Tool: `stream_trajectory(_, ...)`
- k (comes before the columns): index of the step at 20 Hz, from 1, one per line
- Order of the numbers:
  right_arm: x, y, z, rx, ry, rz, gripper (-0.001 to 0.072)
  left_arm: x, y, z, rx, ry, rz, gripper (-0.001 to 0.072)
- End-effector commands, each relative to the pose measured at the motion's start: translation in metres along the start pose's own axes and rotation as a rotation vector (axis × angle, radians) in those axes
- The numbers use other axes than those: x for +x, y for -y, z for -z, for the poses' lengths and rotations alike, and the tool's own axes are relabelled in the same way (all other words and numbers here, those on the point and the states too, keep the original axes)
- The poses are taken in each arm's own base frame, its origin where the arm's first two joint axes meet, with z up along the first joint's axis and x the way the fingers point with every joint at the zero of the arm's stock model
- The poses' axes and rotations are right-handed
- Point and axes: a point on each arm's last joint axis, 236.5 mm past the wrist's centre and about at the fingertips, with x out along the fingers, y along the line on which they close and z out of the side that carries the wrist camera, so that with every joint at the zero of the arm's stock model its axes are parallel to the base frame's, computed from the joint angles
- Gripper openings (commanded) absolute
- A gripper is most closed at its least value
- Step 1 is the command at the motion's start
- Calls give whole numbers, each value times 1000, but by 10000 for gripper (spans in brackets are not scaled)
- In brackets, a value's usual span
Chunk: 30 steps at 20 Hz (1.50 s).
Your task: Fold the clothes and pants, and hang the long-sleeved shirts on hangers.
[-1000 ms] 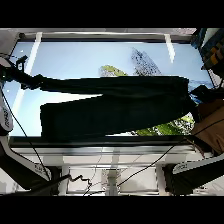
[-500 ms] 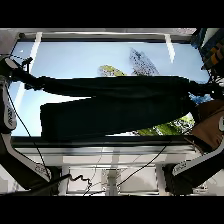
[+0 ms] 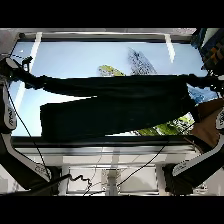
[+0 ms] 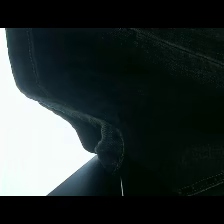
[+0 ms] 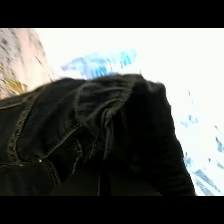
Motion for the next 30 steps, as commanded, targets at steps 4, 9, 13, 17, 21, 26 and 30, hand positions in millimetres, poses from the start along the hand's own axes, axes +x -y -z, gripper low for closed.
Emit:
stream_trajectory(4,-46,0,-112,102,349,74,72,0,2,-3,-3,11,-2,22)
stream_trajectory(9,-10,-25,-136,98,486,98,73,9,22,-14,59,45,-28,21)
stream_trajectory(13,31,-44,-138,62,555,120,205,18,37,-31,151,107,-105,21)
stream_trajectory(17,29,-31,-130,-18,499,173,470,17,40,-51,133,189,-147,21)
stream_trajectory(21,4,32,-85,151,270,172,465,15,33,-50,125,187,-167,22)
stream_trajectory(26,-37,91,46,274,-225,105,491,16,34,-46,122,168,-166,22)
stream_trajectory(30,-61,100,79,308,-348,67,533,16,34,-45,121,165,-165,23)
